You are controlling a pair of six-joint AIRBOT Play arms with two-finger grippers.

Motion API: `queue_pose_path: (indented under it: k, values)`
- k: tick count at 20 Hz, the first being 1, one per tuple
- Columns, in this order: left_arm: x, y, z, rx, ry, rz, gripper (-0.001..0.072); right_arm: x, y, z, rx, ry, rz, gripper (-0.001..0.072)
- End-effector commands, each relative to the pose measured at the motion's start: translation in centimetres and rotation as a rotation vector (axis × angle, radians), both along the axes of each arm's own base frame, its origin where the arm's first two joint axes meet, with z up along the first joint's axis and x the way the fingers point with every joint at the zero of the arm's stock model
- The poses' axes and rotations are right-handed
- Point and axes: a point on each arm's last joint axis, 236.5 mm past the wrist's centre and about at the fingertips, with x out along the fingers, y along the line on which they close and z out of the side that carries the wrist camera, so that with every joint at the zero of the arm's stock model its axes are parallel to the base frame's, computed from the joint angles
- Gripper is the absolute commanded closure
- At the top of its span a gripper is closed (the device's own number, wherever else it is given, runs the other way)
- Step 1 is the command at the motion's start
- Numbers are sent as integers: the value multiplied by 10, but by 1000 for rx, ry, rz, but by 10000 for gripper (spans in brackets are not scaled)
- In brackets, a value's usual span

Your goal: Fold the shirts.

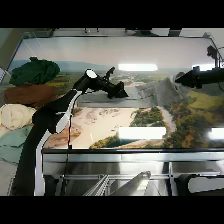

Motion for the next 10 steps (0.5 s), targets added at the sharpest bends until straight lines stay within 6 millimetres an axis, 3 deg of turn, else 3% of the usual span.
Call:
queue_pose_path:
  k: [1,3,5,8,10]
  values:
    - [6,12,119,-411,-2,-16,703,1,73,38,51,-77,71,693]
    - [0,46,196,-571,-102,-67,705,11,133,37,33,-136,97,693]
    - [-9,83,253,-611,-225,-102,704,18,202,29,23,-197,109,693]
    - [-25,130,317,-619,-389,-100,701,21,307,10,62,-248,105,693]
    - [-36,151,335,-613,-447,-77,699,12,375,-11,86,-247,172,694]
